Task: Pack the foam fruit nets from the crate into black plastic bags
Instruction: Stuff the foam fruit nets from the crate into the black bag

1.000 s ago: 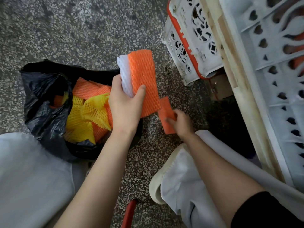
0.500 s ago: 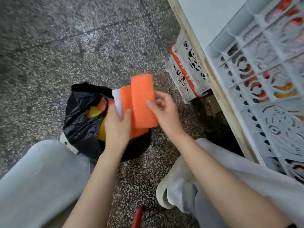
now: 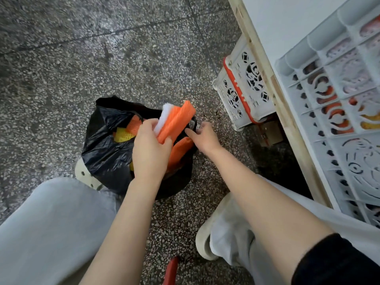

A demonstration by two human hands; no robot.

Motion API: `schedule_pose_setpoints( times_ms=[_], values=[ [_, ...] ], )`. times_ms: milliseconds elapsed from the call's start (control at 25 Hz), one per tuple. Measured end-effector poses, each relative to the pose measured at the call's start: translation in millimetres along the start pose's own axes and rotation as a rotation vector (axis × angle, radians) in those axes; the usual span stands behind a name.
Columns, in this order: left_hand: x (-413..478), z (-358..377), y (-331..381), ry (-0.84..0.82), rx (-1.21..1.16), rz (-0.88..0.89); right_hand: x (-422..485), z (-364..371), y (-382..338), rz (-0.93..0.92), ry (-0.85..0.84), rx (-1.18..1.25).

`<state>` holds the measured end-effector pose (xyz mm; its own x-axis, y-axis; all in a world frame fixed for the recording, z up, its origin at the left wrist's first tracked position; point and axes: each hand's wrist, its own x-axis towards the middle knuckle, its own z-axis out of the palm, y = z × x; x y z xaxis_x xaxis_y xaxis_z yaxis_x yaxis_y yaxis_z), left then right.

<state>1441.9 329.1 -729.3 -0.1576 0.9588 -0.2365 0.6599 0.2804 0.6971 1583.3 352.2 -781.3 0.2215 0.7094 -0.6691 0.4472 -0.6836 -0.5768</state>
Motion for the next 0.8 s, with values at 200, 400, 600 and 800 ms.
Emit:
schedule_pose_setpoints(
  times_ms=[200,400,600,800],
  values=[
    [-10.4,15.8,-4.0,-0.061,0.056,-0.027,3.4,-5.2,10.0,-0.126,0.066,-0.068],
    [-13.0,-1.0,-7.2,0.090,-0.035,-0.063,9.1,6.4,13.0,0.026,-0.096,0.089],
    [-4.7,-1.3,-4.7,0.147,-0.012,0.005,4.0,5.2,9.4,-0.208,-0.016,0.054],
    [-29.4,23.6,-15.8,0.034,0.090,0.079,-28.1,-25.4,8.0,-0.348,0.059,0.175]
  ],
)
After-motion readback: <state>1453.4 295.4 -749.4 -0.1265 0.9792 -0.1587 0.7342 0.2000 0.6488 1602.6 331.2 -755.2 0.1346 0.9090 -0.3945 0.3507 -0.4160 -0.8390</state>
